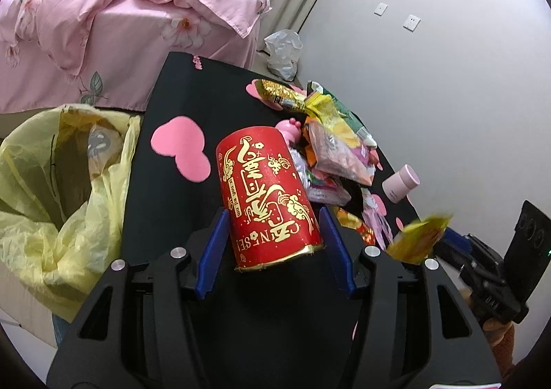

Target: Collect trash

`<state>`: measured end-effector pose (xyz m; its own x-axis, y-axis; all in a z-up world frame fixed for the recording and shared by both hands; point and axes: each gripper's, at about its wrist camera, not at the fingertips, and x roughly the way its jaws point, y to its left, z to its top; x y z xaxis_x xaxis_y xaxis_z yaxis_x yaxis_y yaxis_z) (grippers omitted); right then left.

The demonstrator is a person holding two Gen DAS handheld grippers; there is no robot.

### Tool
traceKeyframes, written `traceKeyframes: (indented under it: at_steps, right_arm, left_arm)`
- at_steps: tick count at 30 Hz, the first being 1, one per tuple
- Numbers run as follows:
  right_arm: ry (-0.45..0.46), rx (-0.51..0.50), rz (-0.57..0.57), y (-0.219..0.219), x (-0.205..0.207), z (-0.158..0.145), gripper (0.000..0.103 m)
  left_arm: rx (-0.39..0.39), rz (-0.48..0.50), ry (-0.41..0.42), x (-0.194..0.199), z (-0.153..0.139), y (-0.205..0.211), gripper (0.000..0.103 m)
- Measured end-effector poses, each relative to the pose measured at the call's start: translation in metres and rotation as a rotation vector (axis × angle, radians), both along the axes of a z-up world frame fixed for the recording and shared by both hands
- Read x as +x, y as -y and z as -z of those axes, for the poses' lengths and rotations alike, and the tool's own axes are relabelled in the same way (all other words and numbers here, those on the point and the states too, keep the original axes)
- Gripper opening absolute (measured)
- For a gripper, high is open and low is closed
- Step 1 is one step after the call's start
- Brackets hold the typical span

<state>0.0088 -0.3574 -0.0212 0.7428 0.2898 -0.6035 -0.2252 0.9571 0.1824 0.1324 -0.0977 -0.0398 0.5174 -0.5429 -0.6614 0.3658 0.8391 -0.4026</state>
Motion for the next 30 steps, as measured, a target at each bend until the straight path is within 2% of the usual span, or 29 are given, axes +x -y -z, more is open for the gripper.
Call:
traceKeyframes:
  at_steps: [9, 13, 15, 16, 20, 24, 26, 27, 28, 29, 30]
  right_arm:
    - [-0.105, -0.067, -0.052, -0.017, 0.002, 0.026, 0.036]
    - [-0.141, -0.002, -0.015, -0.007, 0.001, 0.038, 0.039]
    - [-0.137, 0.052, -0.001, 0.000, 0.002, 0.038, 0.048]
    - [-0.138, 0.080, 0.014, 0.005, 0.005, 0.037, 0.049]
    - [-0.169, 0.087, 0.096, 0.016, 0.017, 0.043, 0.049]
    - [-0.233, 0.130, 0.086, 0.018, 0.039, 0.059, 0.049]
    - [-0.288, 0.103, 0.073, 0.012, 0.051, 0.071, 0.049]
    - [-0.299, 0.086, 0.074, 0.009, 0.054, 0.075, 0.046]
    - [-0.273, 0.060, 0.070, 0.006, 0.052, 0.072, 0.037]
    - [-0.273, 0.046, 0.048, 0.002, 0.052, 0.069, 0.019]
    - [-0.260, 0.044, 0.043, 0.001, 0.049, 0.065, 0.016]
  left_arm:
    - [0.010, -0.008, -0.006, -0.013, 0.006, -0.010, 0.051]
    - [0.017, -0.007, -0.006, -0.015, 0.006, -0.009, 0.051]
    - [0.026, -0.006, 0.003, -0.017, 0.006, -0.006, 0.051]
    - [0.029, -0.004, 0.006, -0.017, 0.006, -0.005, 0.051]
    - [0.046, 0.009, 0.024, -0.021, 0.005, -0.001, 0.051]
    - [0.055, 0.012, 0.023, -0.022, 0.007, 0.001, 0.051]
    - [0.055, 0.008, 0.022, -0.022, 0.007, -0.001, 0.051]
    - [0.055, 0.007, 0.022, -0.022, 0.007, -0.002, 0.051]
    - [0.055, 0.004, 0.023, -0.022, 0.007, -0.003, 0.051]
    - [0.055, 0.002, 0.026, -0.023, 0.005, -0.004, 0.051]
    - [0.053, 0.000, 0.031, -0.024, 0.004, -0.006, 0.051]
